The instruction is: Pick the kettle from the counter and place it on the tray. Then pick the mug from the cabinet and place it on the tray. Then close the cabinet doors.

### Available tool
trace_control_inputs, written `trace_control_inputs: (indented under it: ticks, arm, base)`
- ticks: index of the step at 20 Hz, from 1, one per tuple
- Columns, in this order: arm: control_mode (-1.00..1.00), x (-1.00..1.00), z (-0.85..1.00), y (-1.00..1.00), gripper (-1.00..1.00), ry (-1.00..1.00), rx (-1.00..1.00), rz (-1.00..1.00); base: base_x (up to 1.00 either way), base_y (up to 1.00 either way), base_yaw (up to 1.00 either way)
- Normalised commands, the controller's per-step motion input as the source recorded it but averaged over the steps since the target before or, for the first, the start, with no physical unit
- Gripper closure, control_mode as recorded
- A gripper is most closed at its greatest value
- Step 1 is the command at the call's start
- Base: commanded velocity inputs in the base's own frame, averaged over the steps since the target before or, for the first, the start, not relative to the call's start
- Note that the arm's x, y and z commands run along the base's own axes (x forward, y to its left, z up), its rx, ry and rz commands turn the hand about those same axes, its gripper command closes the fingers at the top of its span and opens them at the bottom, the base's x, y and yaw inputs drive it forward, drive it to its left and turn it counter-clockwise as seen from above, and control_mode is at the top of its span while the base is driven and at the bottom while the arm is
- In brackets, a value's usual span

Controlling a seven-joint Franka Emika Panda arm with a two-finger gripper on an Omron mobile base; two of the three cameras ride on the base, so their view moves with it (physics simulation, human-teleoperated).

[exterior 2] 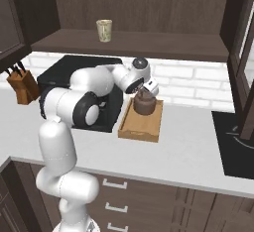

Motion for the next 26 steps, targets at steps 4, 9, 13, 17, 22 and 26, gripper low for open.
trace_control_inputs:
  ticks: [4,9,13,17,22,26]
  arm:
    - [-1.0,-0.69,0.49,-0.07,-1.0,-0.04,-0.1,0.0]
    - [-1.0,-0.68,0.63,-0.07,-1.0,-0.11,-0.09,0.0]
    - [-1.0,-0.73,0.85,-0.01,-1.0,-0.15,-0.04,0.0]
    - [-1.0,-0.79,0.93,0.0,-1.0,-0.18,0.0,0.0]
    - [-1.0,-0.23,0.43,0.0,-1.0,-0.01,0.0,0.05]
    - [-1.0,0.0,0.0,0.0,-1.0,0.0,0.0,0.0]
  base:
    - [0.0,0.0,0.0]
    - [0.0,0.0,0.0]
    - [0.0,0.0,0.0]
    - [0.0,0.0,0.0]
    - [0.0,0.0,0.0]
    - [0.0,0.0,0.0]
